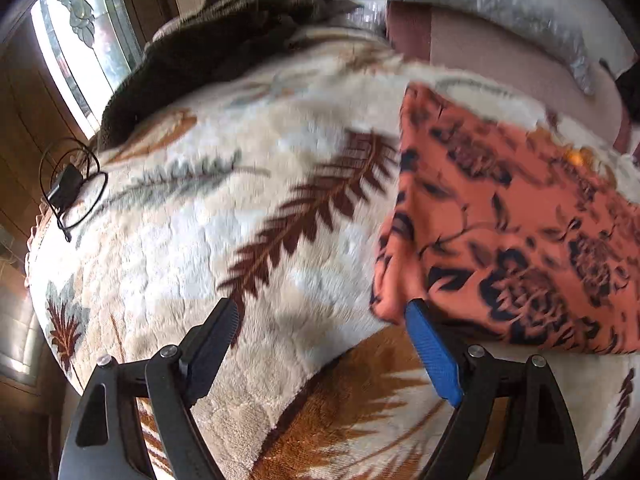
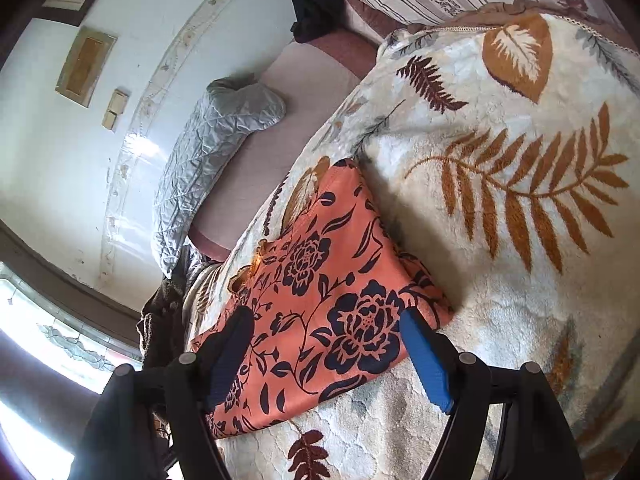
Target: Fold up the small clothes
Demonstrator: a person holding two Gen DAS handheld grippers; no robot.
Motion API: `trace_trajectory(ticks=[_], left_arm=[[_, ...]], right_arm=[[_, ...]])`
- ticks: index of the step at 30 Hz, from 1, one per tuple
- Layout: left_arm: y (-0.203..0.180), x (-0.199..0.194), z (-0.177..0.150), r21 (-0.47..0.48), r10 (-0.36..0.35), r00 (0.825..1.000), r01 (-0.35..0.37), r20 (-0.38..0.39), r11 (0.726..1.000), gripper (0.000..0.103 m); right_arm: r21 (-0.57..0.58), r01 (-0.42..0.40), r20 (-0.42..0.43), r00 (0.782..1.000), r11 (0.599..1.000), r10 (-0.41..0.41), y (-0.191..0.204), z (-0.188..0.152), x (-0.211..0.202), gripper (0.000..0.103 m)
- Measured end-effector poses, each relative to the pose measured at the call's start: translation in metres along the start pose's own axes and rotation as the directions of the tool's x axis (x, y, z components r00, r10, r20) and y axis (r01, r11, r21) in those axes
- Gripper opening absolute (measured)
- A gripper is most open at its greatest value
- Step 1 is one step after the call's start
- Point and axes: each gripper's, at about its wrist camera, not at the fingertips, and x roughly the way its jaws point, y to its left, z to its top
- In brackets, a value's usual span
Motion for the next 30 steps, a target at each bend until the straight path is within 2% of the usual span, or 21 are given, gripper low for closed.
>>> trace_trajectory(ticks=[1,3,5,10,14,15,17,18,19,23,27,30], left_arm=[[0.004,0.004,-0.003,-0.013,-0.012,1.0,0.012,-0.017,1.0,0.087],[0.008,-0.009,-0.003,-0.019,0.017,1.0,-0.016,0.02,1.0,0.087],[0.009,-0.024,0.003,-0.018,-0.014,0.998,0.015,0.059,1.0,0.087],[-0.007,-0.045,0.042,0.022,-0.046,0.987,0.043,0.152,0.999,0.087],[-0.028,-0.016,0.082,0.029,-0.08,0.988,0.077,0.131,0.997,0.087],[-0.031,-0.003,0.088,0.023,-0.06,0.993,0.058,0.103,0.998,0.087],[-0.032,0.033,0.094,0.006,0.042,0.999,-0.042,0.001,0.999,0.087],[-0.029,0.044,0.094,-0.013,0.049,0.998,-0.049,-0.034,0.999,0.087],[-0.025,0.042,0.093,-0.047,0.031,0.999,-0.032,-0.022,0.998,0.087],[-0.036,0.0,0.081,-0.003,0.038,0.995,-0.038,0.088,0.999,0.087],[-0.062,-0.048,0.058,0.061,-0.043,0.982,0.032,0.182,0.998,0.087],[-0.082,-0.073,0.04,0.118,-0.102,0.972,0.078,0.211,0.99,0.087]], right_arm=[[0.009,-0.007,-0.001,1.0,1.0,0.007,-0.002,0.001,-0.001,0.079],[0.035,-0.026,-0.001,1.0,0.999,0.026,-0.006,0.001,-0.004,0.079],[0.049,-0.049,0.003,0.999,0.998,0.049,-0.009,0.003,-0.007,0.079],[0.049,-0.092,0.005,0.996,0.995,0.092,-0.007,0.008,-0.009,0.08],[0.054,-0.119,-0.011,0.993,0.991,0.12,-0.005,0.011,-0.004,0.08],[0.055,-0.123,-0.019,0.992,0.991,0.124,-0.004,0.012,-0.001,0.08],[0.063,-0.127,-0.035,0.991,0.99,0.129,-0.004,0.012,0.003,0.08],[0.066,-0.118,-0.037,0.992,0.991,0.12,-0.005,0.013,0.004,0.08],[0.073,-0.108,-0.033,0.993,0.991,0.111,-0.007,0.013,0.004,0.08],[0.122,-0.103,0.004,0.995,0.987,0.104,-0.02,0.017,-0.005,0.081],[0.147,-0.099,-0.008,0.995,0.984,0.101,-0.028,0.015,-0.007,0.081],[0.128,-0.086,-0.02,0.996,0.988,0.089,-0.026,0.011,-0.006,0.081]])
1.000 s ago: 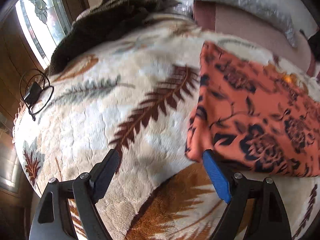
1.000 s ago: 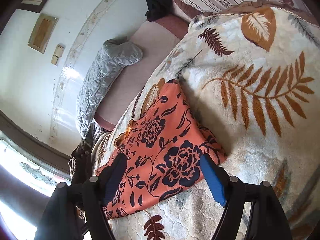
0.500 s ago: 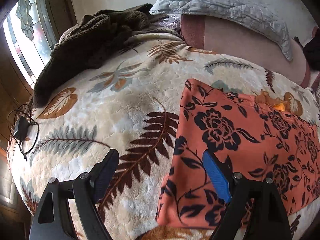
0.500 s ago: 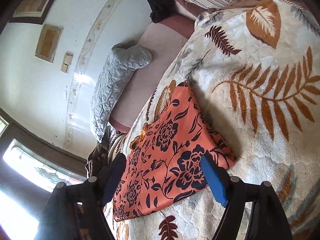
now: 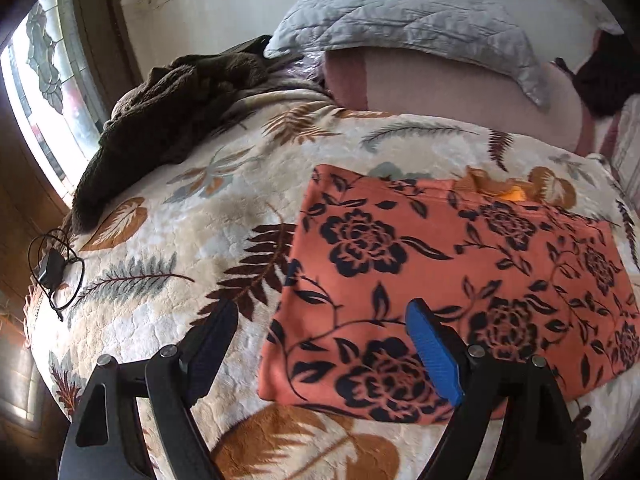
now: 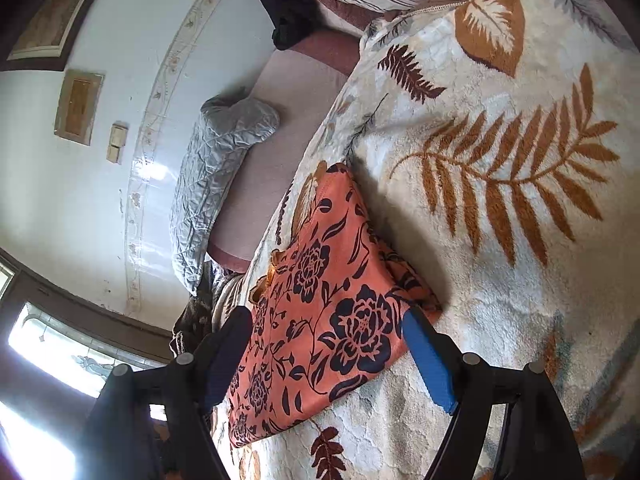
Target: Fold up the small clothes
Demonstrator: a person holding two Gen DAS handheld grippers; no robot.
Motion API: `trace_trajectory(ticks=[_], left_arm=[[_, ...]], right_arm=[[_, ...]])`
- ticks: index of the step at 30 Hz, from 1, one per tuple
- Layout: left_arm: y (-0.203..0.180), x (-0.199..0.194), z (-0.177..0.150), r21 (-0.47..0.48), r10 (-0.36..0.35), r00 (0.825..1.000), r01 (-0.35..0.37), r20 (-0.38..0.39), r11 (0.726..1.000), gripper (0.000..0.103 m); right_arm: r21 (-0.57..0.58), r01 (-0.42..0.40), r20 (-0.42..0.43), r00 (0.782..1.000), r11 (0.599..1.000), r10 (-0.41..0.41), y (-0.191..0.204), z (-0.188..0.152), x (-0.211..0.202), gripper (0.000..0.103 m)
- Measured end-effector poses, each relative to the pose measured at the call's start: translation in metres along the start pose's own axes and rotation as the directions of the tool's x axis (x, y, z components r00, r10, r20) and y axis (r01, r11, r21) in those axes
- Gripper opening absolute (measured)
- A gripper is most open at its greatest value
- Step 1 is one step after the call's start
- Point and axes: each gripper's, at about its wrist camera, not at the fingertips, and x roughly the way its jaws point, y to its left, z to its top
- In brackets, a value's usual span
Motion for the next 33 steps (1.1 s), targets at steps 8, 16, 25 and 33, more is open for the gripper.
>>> trace_trajectory(ticks=[8,16,25,33], left_arm=[[-0.024,-0.031,-0.025,0.036,-0.079,0.997,0.079,0.005,0.996,0.087],[-0.026,-0.038,-0.041,0.013,-0.122,0.992,0.123,-0.022,0.992,0.087],[-0.016,-0.038,-0.052,0.002,-0.161,0.987,0.161,-0.011,0.987,0.087],[-0.037,0.004,-0.035,0.014,-0.142,0.989,0.143,-0.046,0.99,0.087]], right_arm=[[-0.062,0.047,-0.027,0.998,0.997,-0.049,0.009,-0.012,0.011,0.081],[-0.074,0.099,-0.11,0.988,0.992,-0.107,0.001,-0.028,0.023,0.081],[0.062,0.054,-0.137,0.99,0.997,-0.046,-0.019,-0.028,0.016,0.081],[0.109,0.079,-0.136,0.989,0.991,-0.064,-0.014,-0.008,0.04,0.079]])
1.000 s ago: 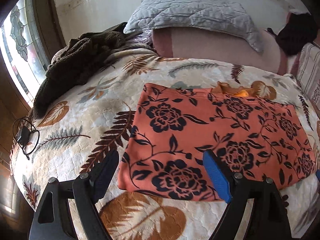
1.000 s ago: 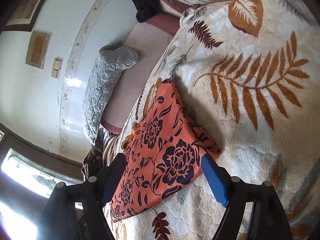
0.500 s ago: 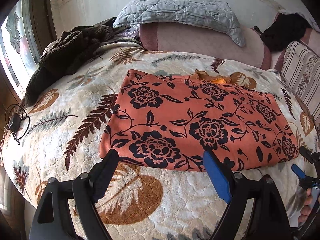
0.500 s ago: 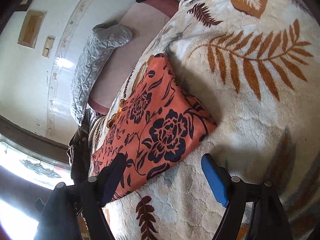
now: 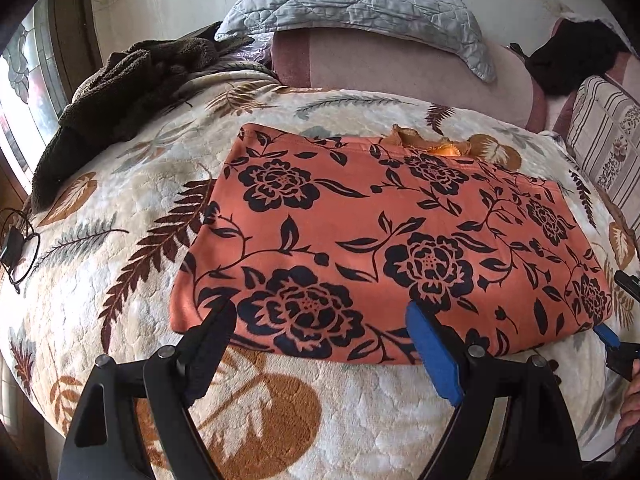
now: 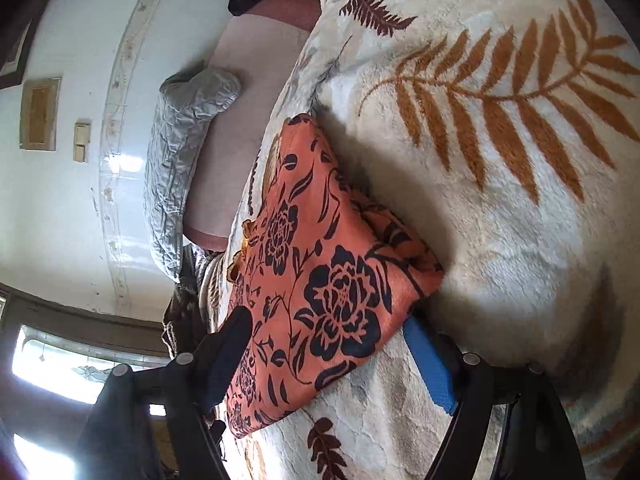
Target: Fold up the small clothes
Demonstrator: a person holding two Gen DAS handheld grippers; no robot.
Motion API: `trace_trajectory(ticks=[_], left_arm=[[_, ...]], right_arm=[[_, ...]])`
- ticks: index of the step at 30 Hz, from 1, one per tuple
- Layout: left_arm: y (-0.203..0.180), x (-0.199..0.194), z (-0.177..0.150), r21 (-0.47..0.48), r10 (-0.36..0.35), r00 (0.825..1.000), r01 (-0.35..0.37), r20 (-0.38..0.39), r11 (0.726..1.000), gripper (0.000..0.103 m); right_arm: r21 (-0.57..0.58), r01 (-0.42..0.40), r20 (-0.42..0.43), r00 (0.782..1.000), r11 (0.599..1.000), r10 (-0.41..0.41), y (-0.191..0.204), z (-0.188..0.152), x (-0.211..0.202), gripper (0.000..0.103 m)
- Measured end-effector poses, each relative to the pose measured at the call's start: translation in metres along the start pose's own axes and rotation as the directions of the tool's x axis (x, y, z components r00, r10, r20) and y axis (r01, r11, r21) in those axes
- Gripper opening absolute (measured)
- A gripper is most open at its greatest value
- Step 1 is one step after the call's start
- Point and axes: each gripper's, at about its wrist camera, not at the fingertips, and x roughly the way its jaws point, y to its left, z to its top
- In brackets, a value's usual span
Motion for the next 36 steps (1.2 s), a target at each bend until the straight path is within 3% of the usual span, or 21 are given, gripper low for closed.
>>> trace_trajectory(ticks=[1,2,3,4,7,9,12,14,15,16,17,20,21,23,27,32,33,34,35,36], left_arm=[[-0.004,0.004,0.003,0.006,-0.006,1.0,0.006,-0.001,1.0,0.087],[-0.008,0.008,0.006,0.013,-0.011,1.0,0.011,0.003,1.0,0.087],[-0.013,0.013,0.009,0.022,-0.008,1.0,0.008,0.008,1.0,0.087],[-0.017,0.017,0.012,0.032,-0.004,1.0,0.004,0.012,0.999,0.087],[-0.027,0.03,0.019,0.057,-0.001,1.0,0.001,0.009,0.998,0.087],[-0.03,0.034,0.022,0.068,-0.004,1.0,0.003,0.016,0.998,0.087],[-0.033,0.042,0.022,0.088,0.0,0.999,-0.003,0.038,0.996,0.087],[-0.035,0.059,0.019,0.101,0.019,1.0,-0.018,-0.007,0.995,0.087],[-0.035,0.065,0.016,0.097,0.016,1.0,-0.014,-0.022,0.995,0.087],[-0.034,0.064,0.014,0.095,0.009,1.0,-0.009,-0.003,0.995,0.087],[-0.034,0.062,0.013,0.101,0.005,1.0,-0.006,0.01,0.995,0.087],[-0.03,0.06,0.015,0.082,-0.018,1.0,0.017,0.005,0.997,0.087],[-0.029,0.06,0.015,0.072,-0.023,1.0,0.023,0.001,0.997,0.087],[-0.028,0.062,0.016,0.066,-0.027,1.0,0.027,-0.004,0.997,0.087],[-0.03,0.064,0.017,0.067,-0.026,1.0,0.026,-0.006,0.997,0.088],[-0.03,0.066,0.019,0.067,-0.026,1.0,0.026,-0.01,0.997,0.088],[-0.03,0.066,0.019,0.069,-0.026,1.0,0.027,-0.011,0.997,0.088],[-0.03,0.067,0.019,0.072,-0.026,1.0,0.027,-0.011,0.997,0.089],[-0.03,0.067,0.02,0.074,-0.026,1.0,0.027,-0.013,0.997,0.089],[-0.03,0.067,0.02,0.074,-0.026,1.0,0.027,-0.014,0.997,0.089]], right_arm=[[-0.011,0.024,-0.003,1.0,1.0,-0.024,0.004,0.002,0.005,0.078],[-0.033,0.049,-0.006,0.999,0.998,-0.049,0.009,0.004,0.009,0.066],[-0.058,0.077,-0.023,0.997,0.995,-0.078,0.013,0.006,0.016,0.042],[-0.068,0.105,-0.049,0.993,0.992,-0.109,0.013,0.007,0.024,0.034],[-0.124,0.16,-0.058,0.984,0.979,-0.168,0.015,0.011,0.037,0.025],[-0.225,0.192,-0.014,0.98,0.955,-0.2,0.034,0.007,0.03,0.011],[-0.389,0.275,0.137,0.961,0.879,-0.24,0.067,-0.007,0.006,0.01],[-0.397,0.327,0.138,0.945,0.858,-0.297,0.059,-0.009,0.015,0.014],[-0.365,0.327,0.061,0.943,0.872,-0.328,0.045,-0.005,0.028,0.02],[-0.291,0.295,-0.005,0.951,0.91,-0.31,0.03,-0.001,0.032,0.022],[-0.234,0.245,0.005,0.968,0.941,-0.251,0.022,0.003,0.023,0.028],[-0.195,0.244,0.098,0.969,0.95,-0.229,0.027,0.015,-0.008,0.068],[-0.218,0.244,0.129,0.967,0.945,-0.22,0.034,0.021,-0.016,0.07],[-0.296,0.243,0.137,0.968,0.924,-0.211,0.053,0.039,-0.014,0.07],[-0.361,0.205,0.002,0.976,0.91,-0.219,0.075,0.087,0.043,0.07],[-0.38,0.306,-0.084,0.928,0.873,-0.362,0.076,0.13,0.125,0.069],[-0.411,0.32,-0.084,0.919,0.854,-0.384,0.082,0.132,0.136,0.052],[-0.453,0.336,-0.066,0.911,0.826,-0.407,0.092,0.132,0.145,0.027],[-0.476,0.341,-0.064,0.906,0.811,-0.419,0.101,0.132,0.15,0.014],[-0.509,0.368,-0.017,0.899,0.778,-0.437,0.11,0.131,0.151,0.013]])
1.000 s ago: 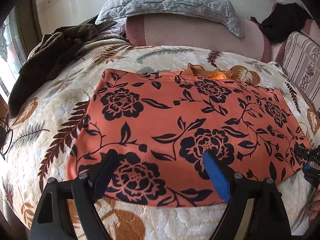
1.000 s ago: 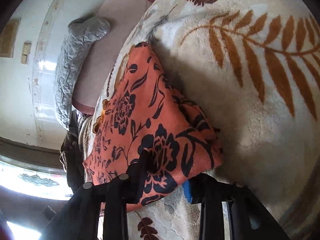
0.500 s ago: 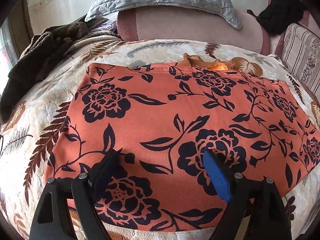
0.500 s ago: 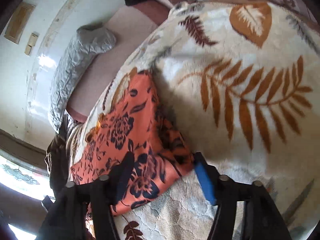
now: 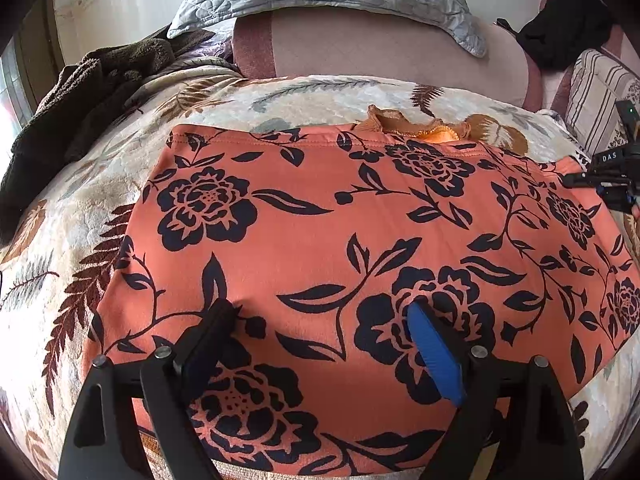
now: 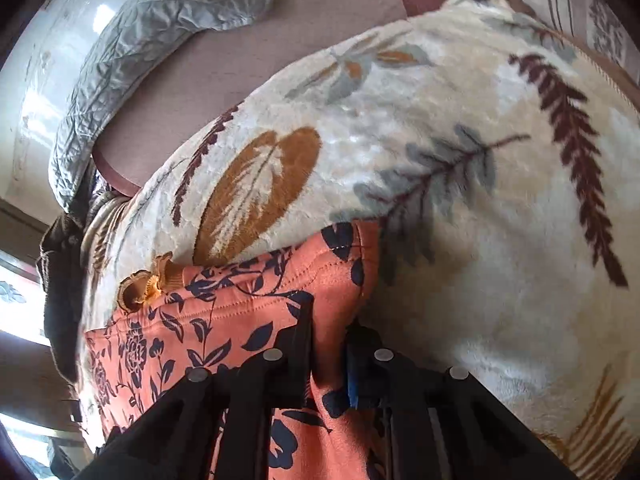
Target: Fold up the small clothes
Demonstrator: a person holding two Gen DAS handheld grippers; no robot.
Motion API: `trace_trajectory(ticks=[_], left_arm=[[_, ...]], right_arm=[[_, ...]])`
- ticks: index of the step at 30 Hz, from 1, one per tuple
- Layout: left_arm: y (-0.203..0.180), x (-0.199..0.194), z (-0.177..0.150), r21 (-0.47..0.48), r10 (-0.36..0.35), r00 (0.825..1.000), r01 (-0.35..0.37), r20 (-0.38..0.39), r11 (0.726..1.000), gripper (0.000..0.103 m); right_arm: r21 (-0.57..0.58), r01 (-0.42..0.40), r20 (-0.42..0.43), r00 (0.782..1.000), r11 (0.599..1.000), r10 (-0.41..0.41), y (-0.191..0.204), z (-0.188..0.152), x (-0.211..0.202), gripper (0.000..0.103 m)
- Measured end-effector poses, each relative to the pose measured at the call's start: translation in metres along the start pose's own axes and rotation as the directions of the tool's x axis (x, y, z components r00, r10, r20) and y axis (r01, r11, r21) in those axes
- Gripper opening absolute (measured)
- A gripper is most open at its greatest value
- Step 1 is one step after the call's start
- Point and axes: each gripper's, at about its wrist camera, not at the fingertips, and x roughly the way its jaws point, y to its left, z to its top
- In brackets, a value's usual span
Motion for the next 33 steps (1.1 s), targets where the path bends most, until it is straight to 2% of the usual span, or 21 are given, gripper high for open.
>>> trace_trajectory(ticks=[2,3,4,5,6,7,9,12,15,18,21,26,28,30,33], left_arm=[[-0.001,0.001,0.001,0.004,0.001,1.0,-0.001,0.001,1.0,0.09],[-0.002,0.002,0.001,0.009,0.004,1.0,-0.004,0.0,1.0,0.09],[-0.002,0.002,0.001,0.009,0.004,1.0,-0.004,-0.001,1.0,0.09],[-0.001,0.001,0.001,0.008,0.003,1.0,-0.003,-0.002,1.0,0.09],[-0.001,0.001,0.001,0.006,-0.001,1.0,0.001,-0.004,1.0,0.09],[0.0,0.001,0.002,0.002,-0.006,1.0,0.006,-0.008,1.0,0.09],[0.001,0.0,0.002,-0.006,-0.014,1.0,0.014,-0.012,1.0,0.09],[0.003,0.0,0.002,-0.012,-0.019,1.0,0.019,-0.016,1.0,0.09],[0.003,-0.001,0.001,-0.014,-0.017,1.0,0.016,-0.017,1.0,0.09],[0.002,-0.002,-0.001,-0.011,-0.012,1.0,0.011,-0.014,1.0,0.09],[0.001,-0.002,-0.003,0.002,-0.007,1.0,0.007,-0.008,1.0,0.09],[0.0,-0.001,-0.003,0.004,-0.006,1.0,0.006,-0.007,1.0,0.091],[-0.001,0.0,-0.002,0.008,-0.007,1.0,0.007,-0.006,1.0,0.092],[-0.001,0.001,-0.001,0.012,-0.007,1.0,0.007,-0.006,1.0,0.093],[0.001,0.001,0.002,-0.006,-0.019,1.0,0.019,-0.014,1.0,0.093]], right_arm=[[0.002,0.093,0.03,0.995,0.996,-0.093,-0.003,0.005,0.003,0.014],[0.034,0.1,0.023,0.995,0.994,-0.101,-0.01,0.004,0.008,0.028],[0.063,0.094,0.018,0.995,0.994,-0.095,-0.015,0.005,0.009,0.035],[0.08,0.082,0.039,0.996,0.993,-0.085,-0.019,0.004,0.004,0.048],[0.093,0.097,0.071,0.992,0.991,-0.104,-0.021,0.001,-0.005,0.067],[0.11,0.109,0.113,0.986,0.988,-0.122,-0.021,-0.003,-0.016,0.07],[0.131,0.082,0.175,0.979,0.988,-0.105,-0.022,-0.014,-0.041,0.07],[0.114,0.005,0.202,0.979,0.993,-0.028,-0.01,-0.033,-0.071,0.07],[0.08,-0.158,0.144,0.979,0.984,0.145,0.005,-0.066,-0.081,0.07],[0.063,-0.215,0.041,0.976,0.975,0.213,0.016,-0.083,-0.061,0.073],[0.076,-0.2,0.002,0.98,0.977,0.2,0.01,-0.066,-0.032,0.073],[0.2,-0.217,0.078,0.976,0.956,0.205,-0.021,-0.001,0.0,0.073],[0.218,-0.197,0.076,0.98,0.956,0.185,-0.027,0.019,0.011,0.073],[0.229,-0.206,0.063,0.979,0.951,0.196,-0.028,0.027,0.016,0.075],[0.17,-0.192,0.128,0.977,0.967,0.172,-0.016,0.02,-0.009,0.075]])
